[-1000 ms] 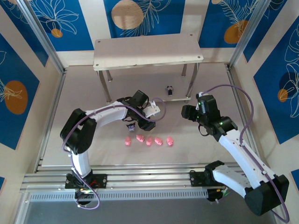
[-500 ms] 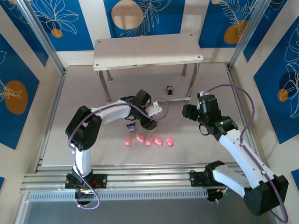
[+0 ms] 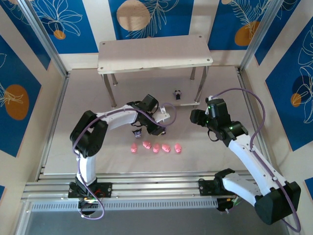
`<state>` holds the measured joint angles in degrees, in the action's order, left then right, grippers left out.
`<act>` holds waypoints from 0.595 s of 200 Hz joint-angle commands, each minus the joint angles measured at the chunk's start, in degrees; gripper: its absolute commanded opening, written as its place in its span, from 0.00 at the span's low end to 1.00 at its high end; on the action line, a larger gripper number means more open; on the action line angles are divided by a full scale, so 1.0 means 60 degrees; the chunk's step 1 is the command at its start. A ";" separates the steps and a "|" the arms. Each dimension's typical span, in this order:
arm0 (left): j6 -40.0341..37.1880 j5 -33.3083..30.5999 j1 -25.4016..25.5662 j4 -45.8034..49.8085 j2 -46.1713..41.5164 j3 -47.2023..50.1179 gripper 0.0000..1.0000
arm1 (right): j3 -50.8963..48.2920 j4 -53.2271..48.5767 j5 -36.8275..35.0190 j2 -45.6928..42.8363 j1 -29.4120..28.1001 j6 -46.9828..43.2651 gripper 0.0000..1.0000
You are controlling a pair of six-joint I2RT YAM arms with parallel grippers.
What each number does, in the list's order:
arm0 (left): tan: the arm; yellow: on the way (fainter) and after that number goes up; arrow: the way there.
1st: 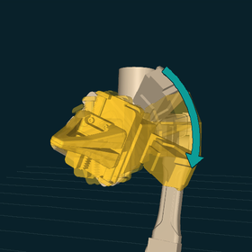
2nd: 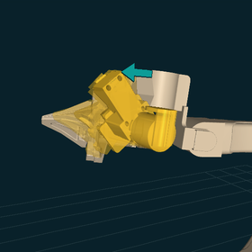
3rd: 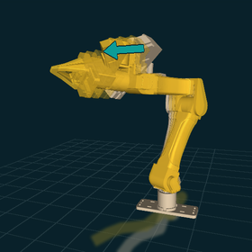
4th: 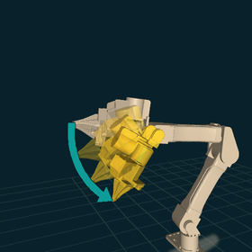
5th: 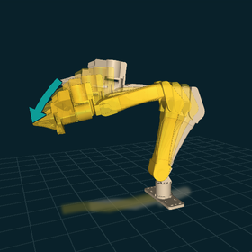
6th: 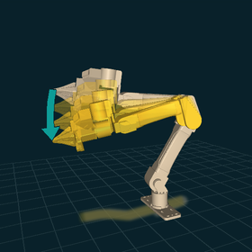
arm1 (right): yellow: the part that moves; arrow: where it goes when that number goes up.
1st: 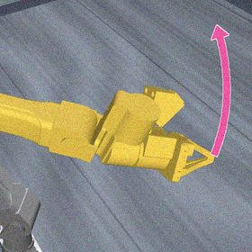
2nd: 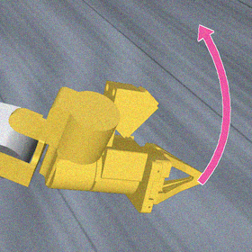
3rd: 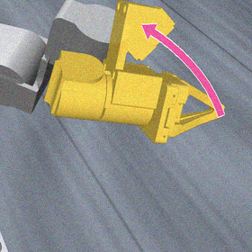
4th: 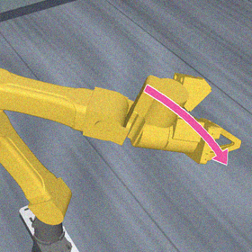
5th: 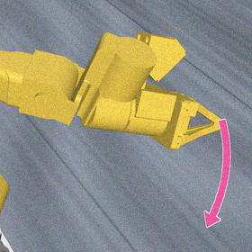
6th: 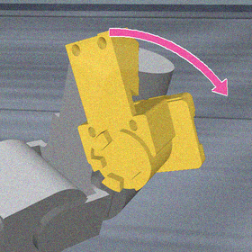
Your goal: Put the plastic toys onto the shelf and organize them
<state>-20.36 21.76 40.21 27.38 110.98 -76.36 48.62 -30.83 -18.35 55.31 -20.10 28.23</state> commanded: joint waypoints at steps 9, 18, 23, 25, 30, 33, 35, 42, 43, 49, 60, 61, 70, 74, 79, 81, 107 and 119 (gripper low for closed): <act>-0.0156 0.0105 0.0041 -0.0097 0.0071 -0.0063 0.12 | -0.0017 0.0056 0.0131 -0.0012 0.0054 0.0058 0.66; -0.0107 0.0111 0.0051 -0.0248 -0.0003 0.0030 0.07 | -0.0010 0.0034 0.0112 -0.0017 0.0066 0.0058 0.66; -0.0081 0.0109 0.0050 -0.0345 -0.0055 0.0087 0.06 | -0.0020 0.0039 0.0116 -0.0019 0.0055 0.0053 0.66; -0.0064 0.0109 0.0040 -0.0370 -0.0084 0.0096 0.06 | -0.0022 0.0033 0.0114 -0.0019 0.0058 0.0044 0.66; -0.0012 0.0076 0.0044 -0.0443 -0.0133 0.0126 0.06 | -0.0030 0.0032 0.0107 -0.0012 0.0065 0.0045 0.66; 0.0038 0.0048 0.0038 -0.0466 -0.0172 0.0141 0.06 | -0.0030 0.0034 0.0100 -0.0018 0.0066 0.0042 0.66; 0.0053 0.0020 0.0045 -0.0499 -0.0208 0.0143 0.06 | -0.0035 0.0028 0.0096 -0.0019 0.0068 0.0049 0.66; 0.0142 -0.0058 0.0025 -0.0530 -0.0289 0.0147 0.06 | -0.0041 0.0030 0.0094 -0.0020 0.0065 0.0053 0.66; 0.0156 -0.0077 0.0031 -0.0532 -0.0303 0.0145 0.06 | -0.0044 0.0028 0.0089 -0.0019 0.0067 0.0055 0.66; 0.0257 -0.0207 0.0030 -0.0544 -0.0384 0.0119 0.06 | -0.0039 0.0040 0.0099 -0.0030 0.0067 0.0043 0.66; 0.0417 -0.0508 0.0016 -0.0416 -0.0512 -0.0016 0.06 | -0.0034 0.0046 0.0094 -0.0025 0.0072 0.0051 0.66; 0.0433 -0.0537 0.0012 -0.0402 -0.0525 -0.0032 0.06 | -0.0041 0.0043 0.0104 -0.0022 0.0063 0.0054 0.66; 0.0529 -0.0820 0.0027 -0.0235 -0.0640 -0.0190 0.06 | -0.0059 0.0045 0.0100 -0.0021 0.0061 0.0062 0.66; 0.0583 -0.0977 0.0023 -0.0169 -0.0686 -0.0263 0.05 | -0.0061 0.0043 0.0103 -0.0021 0.0068 0.0067 0.66; 0.0624 -0.1173 0.0034 -0.0064 -0.0733 -0.0385 0.05 | -0.0073 0.0054 0.0103 -0.0023 0.0076 0.0057 0.66; 0.0639 -0.1285 0.0029 -0.0014 -0.0751 -0.0439 0.05 | -0.0086 0.0062 0.0107 -0.0027 0.0070 0.0071 0.66; 0.0685 -0.2373 -0.0037 0.0728 -0.0773 -0.1401 0.05 | -0.0118 0.0144 0.0168 -0.0019 0.0071 0.0089 0.66; 0.0715 -0.2619 -0.0142 0.0947 -0.0682 -0.1831 0.05 | -0.0135 0.0185 0.0198 -0.0019 0.0076 0.0114 0.66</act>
<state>-17.21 12.23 40.16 29.32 109.06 -81.34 48.62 -30.83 -18.33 55.31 -19.88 28.23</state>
